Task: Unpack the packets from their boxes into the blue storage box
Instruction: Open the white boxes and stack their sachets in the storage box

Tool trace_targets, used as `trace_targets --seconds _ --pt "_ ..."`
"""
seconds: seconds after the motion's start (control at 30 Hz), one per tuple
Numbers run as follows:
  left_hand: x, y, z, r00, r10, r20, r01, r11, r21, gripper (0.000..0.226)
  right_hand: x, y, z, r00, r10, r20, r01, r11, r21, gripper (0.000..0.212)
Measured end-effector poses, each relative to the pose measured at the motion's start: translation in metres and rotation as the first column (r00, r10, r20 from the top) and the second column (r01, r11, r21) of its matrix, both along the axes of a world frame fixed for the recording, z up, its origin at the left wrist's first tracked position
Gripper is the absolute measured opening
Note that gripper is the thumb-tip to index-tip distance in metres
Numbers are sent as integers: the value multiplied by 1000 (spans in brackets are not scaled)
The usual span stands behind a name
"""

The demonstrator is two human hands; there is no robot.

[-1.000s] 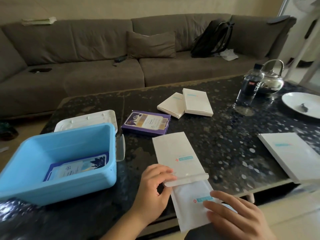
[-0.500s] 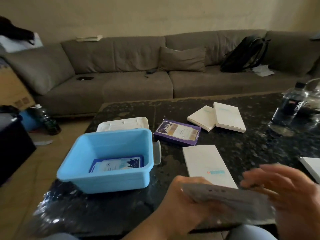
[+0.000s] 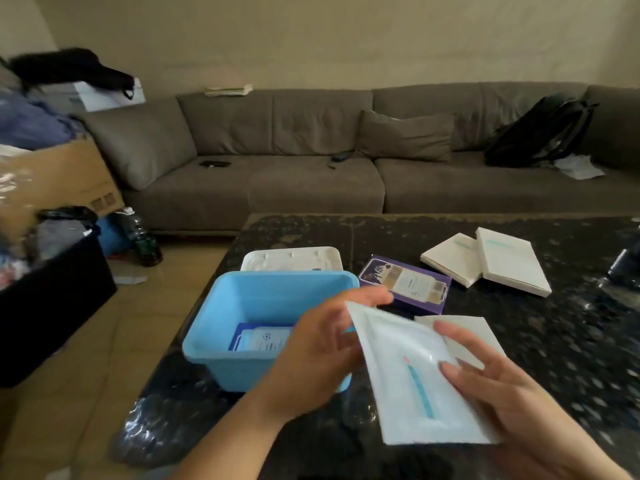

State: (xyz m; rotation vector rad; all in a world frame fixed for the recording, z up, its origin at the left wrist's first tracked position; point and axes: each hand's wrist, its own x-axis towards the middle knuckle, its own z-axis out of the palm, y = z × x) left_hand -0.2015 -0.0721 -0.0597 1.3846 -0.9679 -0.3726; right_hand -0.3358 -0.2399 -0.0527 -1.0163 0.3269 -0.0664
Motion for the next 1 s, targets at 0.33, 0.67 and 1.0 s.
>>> trace_targets --seconds 0.33,0.67,1.0 --pt "61 54 25 871 343 -352 -287 936 204 25 76 35 51 971 -97 219 238 473 -848 55" --pt "127 88 9 752 543 373 -657 662 360 27 162 47 44 985 57 -162 -170 208 -963 43" --pt "145 80 6 818 -155 554 -446 440 780 22 206 74 -18 898 81 -433 -433 338 -836 35"
